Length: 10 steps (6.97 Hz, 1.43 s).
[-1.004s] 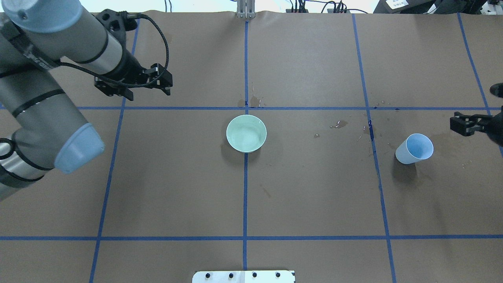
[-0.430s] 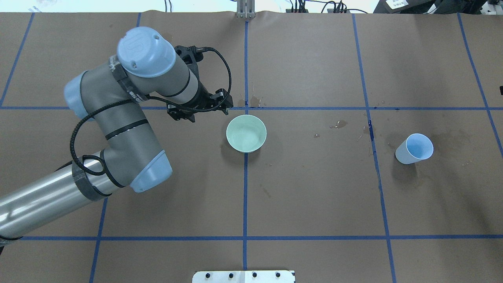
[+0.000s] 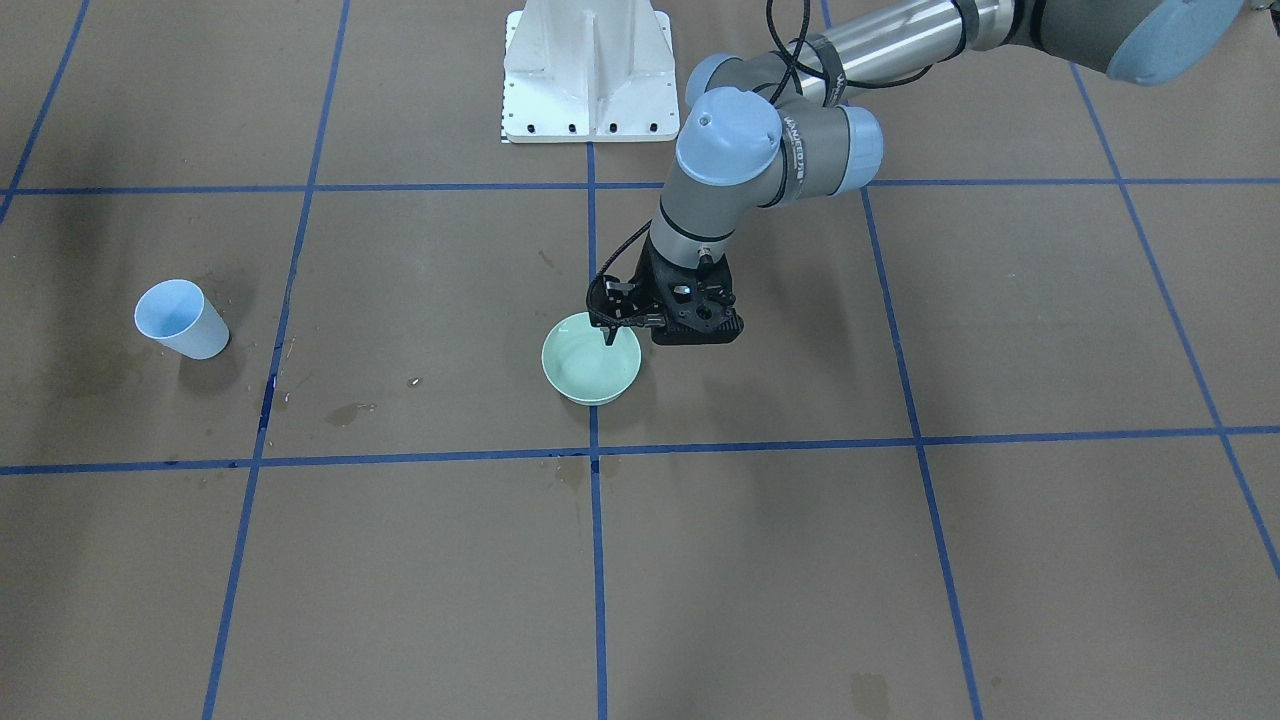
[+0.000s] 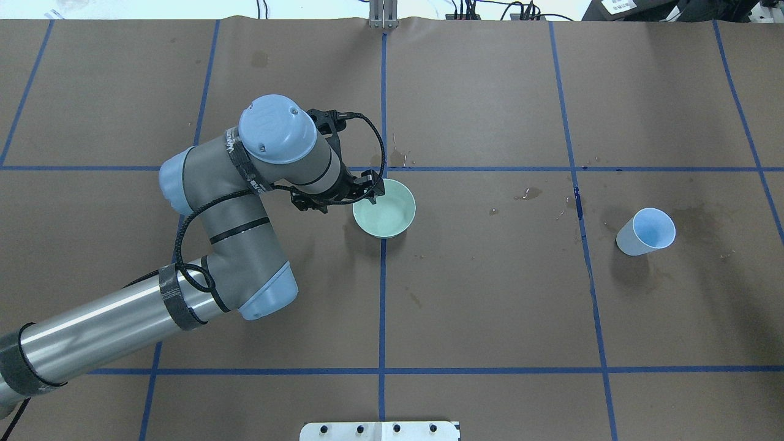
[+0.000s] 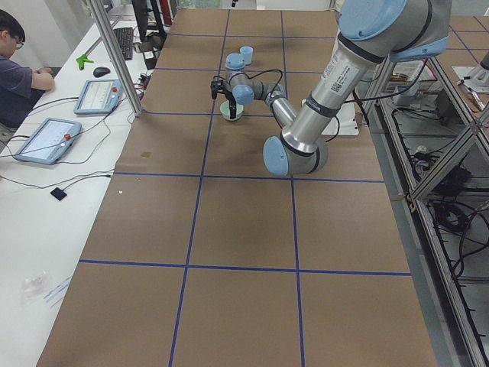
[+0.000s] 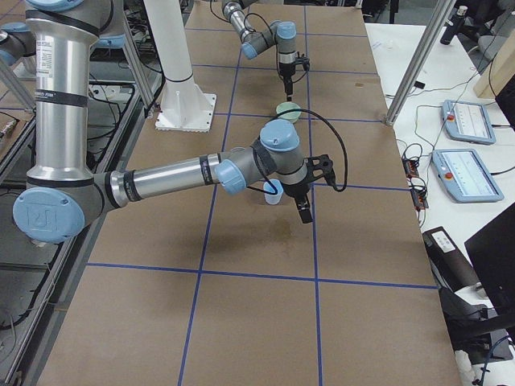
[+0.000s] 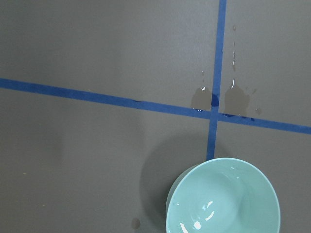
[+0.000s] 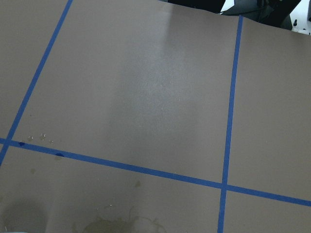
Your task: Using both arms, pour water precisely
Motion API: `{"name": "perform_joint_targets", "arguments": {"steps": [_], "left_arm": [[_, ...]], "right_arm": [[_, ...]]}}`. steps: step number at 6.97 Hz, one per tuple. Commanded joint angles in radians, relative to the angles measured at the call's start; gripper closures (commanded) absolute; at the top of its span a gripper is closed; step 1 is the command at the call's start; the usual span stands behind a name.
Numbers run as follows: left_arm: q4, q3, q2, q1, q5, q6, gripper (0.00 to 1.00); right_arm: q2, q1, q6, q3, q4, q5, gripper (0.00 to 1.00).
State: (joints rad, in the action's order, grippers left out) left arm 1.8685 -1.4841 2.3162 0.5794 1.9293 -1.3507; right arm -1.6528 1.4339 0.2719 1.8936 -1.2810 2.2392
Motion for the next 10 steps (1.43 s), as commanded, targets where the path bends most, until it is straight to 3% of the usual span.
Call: {"name": "perform_joint_targets", "arguments": {"steps": [1,3,5,6,8,10], "left_arm": [[0.017,0.028,0.005,-0.007,-0.001,0.001,0.12],[0.017,0.085,0.046,-0.009,-0.001,-0.001,0.32],[0.018,0.120,0.071,-0.018,-0.003,-0.001,0.43],[0.018,0.128,0.069,-0.023,-0.003,-0.001,0.57],[0.018,0.127,0.068,-0.023,-0.003,0.001,1.00],[0.008,0.084,0.066,-0.012,0.006,-0.025,1.00]], "right_arm": [[0.048,0.052,-0.089,-0.016,-0.117,0.083,0.00],[0.056,0.057,-0.123,-0.030,-0.141,0.089,0.00],[0.054,0.060,-0.125,-0.031,-0.141,0.091,0.00],[0.054,0.059,-0.123,-0.031,-0.141,0.094,0.00],[0.054,0.060,-0.123,-0.031,-0.139,0.094,0.00],[0.054,0.065,-0.123,-0.031,-0.141,0.096,0.00]]}}
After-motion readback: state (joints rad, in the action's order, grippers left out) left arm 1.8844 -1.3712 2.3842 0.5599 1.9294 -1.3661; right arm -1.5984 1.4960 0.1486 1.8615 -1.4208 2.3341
